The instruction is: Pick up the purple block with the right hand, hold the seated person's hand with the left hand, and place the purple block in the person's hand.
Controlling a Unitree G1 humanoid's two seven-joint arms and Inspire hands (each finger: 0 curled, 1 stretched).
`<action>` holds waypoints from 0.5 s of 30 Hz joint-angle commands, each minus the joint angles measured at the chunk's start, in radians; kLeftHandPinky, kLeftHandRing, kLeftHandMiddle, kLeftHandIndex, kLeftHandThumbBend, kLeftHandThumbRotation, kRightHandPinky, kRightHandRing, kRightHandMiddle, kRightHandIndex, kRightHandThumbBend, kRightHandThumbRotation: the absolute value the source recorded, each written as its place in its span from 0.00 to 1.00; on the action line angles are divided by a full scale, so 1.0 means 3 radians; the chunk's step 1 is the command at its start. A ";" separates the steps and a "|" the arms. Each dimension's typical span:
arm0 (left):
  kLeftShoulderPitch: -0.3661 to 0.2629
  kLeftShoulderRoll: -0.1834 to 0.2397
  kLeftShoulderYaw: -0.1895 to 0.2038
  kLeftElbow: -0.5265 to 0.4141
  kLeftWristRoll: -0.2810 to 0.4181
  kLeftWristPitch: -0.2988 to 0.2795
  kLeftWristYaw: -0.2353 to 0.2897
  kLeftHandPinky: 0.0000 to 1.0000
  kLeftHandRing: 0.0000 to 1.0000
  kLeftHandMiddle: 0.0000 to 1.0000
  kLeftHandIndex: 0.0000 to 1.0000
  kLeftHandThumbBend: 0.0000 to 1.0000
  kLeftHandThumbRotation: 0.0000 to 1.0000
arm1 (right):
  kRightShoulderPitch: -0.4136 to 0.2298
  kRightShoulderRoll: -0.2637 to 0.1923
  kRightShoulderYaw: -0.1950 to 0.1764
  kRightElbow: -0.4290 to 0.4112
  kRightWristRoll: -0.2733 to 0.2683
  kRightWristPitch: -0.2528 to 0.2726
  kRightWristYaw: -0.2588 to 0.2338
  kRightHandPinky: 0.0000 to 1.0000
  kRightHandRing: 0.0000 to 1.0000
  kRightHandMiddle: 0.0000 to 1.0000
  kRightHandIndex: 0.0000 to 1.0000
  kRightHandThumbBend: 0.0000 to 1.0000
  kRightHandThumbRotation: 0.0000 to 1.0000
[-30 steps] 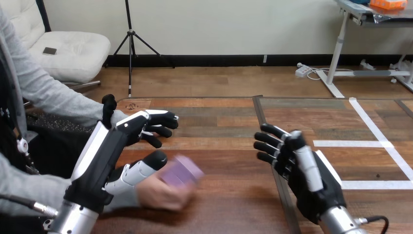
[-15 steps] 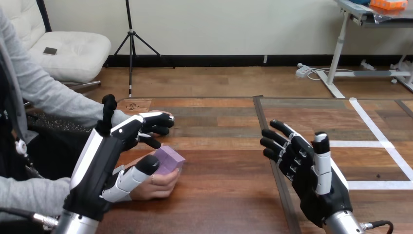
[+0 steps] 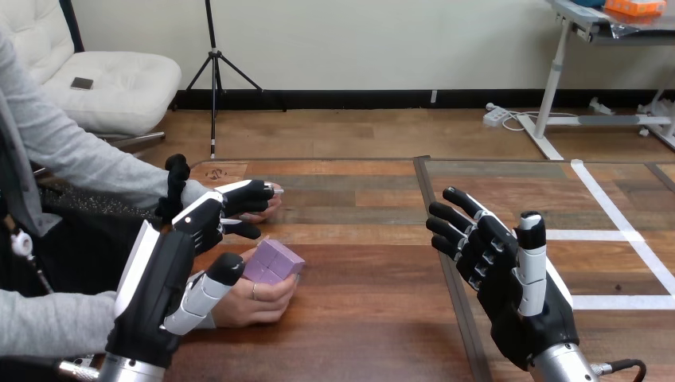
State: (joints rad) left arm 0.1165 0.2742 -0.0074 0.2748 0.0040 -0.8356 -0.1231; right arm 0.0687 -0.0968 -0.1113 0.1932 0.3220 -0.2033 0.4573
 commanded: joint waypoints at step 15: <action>-0.0030 -0.0221 0.0007 -0.0156 -0.0307 0.0061 -0.0119 0.70 0.79 0.77 0.75 0.80 1.00 | 0.0068 0.0096 0.0066 -0.0478 0.0173 0.0088 -0.0009 0.91 0.89 0.87 0.88 0.96 1.00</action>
State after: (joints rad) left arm 0.1194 0.2325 -0.0042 0.2759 -0.0451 -0.8321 -0.1483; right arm 0.1204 -0.0719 -0.0884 0.1137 0.3536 -0.1793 0.4556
